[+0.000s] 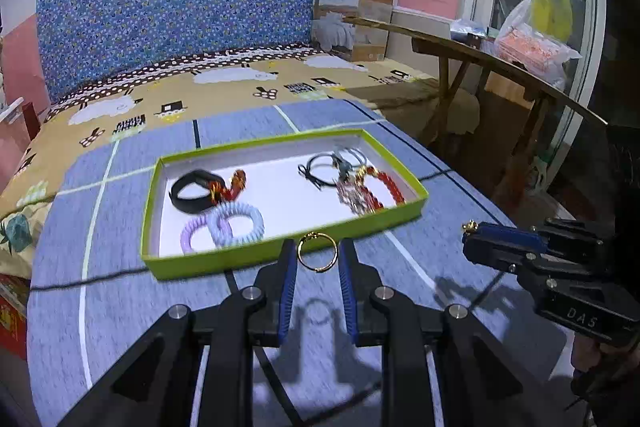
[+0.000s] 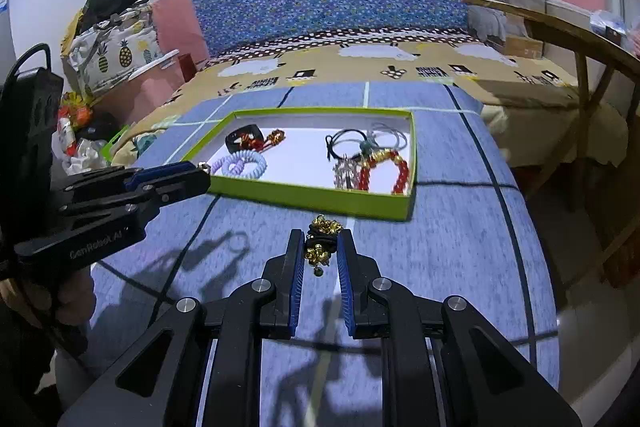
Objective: Organize jewelry
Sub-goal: 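Carry the gold ring into the green box while right drops the gold charm there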
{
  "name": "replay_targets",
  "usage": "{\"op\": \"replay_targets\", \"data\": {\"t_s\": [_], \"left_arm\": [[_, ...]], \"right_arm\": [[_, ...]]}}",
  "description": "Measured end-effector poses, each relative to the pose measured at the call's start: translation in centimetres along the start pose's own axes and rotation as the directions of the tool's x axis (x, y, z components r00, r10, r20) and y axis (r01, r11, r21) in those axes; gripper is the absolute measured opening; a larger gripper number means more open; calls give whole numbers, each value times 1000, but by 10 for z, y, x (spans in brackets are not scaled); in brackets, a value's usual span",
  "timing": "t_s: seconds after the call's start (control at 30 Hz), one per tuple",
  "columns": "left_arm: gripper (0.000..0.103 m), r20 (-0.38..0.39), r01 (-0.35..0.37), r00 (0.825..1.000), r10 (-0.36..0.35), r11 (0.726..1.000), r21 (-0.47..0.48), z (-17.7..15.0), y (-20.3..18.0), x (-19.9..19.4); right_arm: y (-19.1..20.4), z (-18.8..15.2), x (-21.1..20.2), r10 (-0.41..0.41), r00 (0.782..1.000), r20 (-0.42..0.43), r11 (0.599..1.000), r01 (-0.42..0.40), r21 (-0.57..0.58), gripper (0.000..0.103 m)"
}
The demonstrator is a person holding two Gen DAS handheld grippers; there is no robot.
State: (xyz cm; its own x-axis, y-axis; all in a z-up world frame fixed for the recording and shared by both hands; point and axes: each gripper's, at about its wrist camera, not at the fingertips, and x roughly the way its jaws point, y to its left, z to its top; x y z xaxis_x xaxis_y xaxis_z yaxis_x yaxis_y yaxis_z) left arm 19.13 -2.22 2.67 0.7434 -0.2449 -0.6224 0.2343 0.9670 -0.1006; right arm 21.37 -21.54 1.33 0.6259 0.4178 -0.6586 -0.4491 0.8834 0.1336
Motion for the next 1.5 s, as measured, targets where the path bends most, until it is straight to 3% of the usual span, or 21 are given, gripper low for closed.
{"op": "replay_targets", "data": {"t_s": [0.33, 0.67, 1.1, 1.5], "left_arm": [[22, 2, 6, 1000, -6, 1000, 22, 32, 20, 30], [22, -65, 31, 997, -28, 999, 42, 52, 41, 80], [22, -166, 56, 985, -45, 996, 65, 51, 48, 127], [22, -210, 60, 977, -46, 996, 60, 49, 50, 140]], "right_arm": [[-4, 31, 38, 42, 999, -25, 999, -43, -28, 17], [-1, 54, 86, 72, 993, -93, 994, -79, -80, 17], [-7, 56, 138, 77, 975, -206, 992, -97, -86, 17], [-8, 58, 144, 62, 976, -210, 992, -83, -96, 18]]}}
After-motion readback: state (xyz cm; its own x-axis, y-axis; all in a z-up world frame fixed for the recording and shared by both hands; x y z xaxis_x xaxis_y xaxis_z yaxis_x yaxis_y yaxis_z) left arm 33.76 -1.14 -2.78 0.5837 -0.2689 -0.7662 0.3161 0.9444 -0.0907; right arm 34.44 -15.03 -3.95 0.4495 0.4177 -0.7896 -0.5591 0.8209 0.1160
